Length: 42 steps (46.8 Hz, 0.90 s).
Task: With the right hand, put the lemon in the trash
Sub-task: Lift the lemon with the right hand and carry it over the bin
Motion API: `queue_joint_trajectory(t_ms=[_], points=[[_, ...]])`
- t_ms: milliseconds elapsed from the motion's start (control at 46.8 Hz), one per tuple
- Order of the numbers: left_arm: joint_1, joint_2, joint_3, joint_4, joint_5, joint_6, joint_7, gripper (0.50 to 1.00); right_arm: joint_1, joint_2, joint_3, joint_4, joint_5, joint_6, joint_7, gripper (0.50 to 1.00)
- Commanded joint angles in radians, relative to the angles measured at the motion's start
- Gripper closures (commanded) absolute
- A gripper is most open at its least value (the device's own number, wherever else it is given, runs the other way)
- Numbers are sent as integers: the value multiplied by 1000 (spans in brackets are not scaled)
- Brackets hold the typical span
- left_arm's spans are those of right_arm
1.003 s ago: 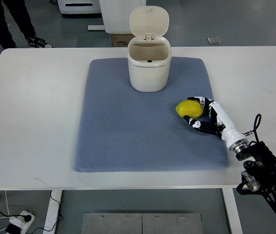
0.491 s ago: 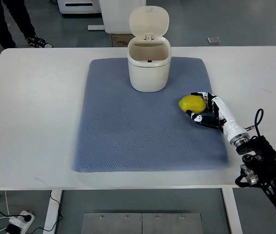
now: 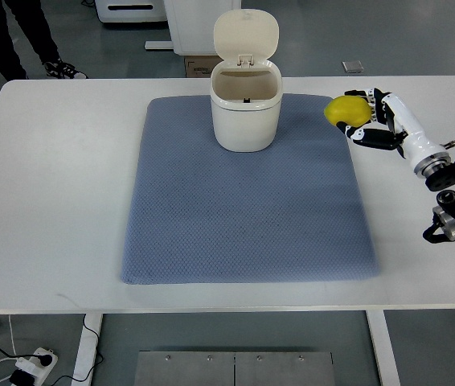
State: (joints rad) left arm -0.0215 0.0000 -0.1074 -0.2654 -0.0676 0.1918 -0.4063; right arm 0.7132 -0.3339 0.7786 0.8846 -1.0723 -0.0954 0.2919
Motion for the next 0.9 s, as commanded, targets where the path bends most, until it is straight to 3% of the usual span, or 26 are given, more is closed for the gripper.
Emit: queue_joint_trajectory(t_ms=[0,512,875], points=[[0,0,0,0,0,0,0,500,52,-7,-38,-3,3,0,-25,1000],[0,0,0,0,0,0,0,500,339,16,-259,-56,60,-1,-135,1000],[0,0,0,0,0,0,0,500,437,131,-360,-108,58,-3,-172,1000]])
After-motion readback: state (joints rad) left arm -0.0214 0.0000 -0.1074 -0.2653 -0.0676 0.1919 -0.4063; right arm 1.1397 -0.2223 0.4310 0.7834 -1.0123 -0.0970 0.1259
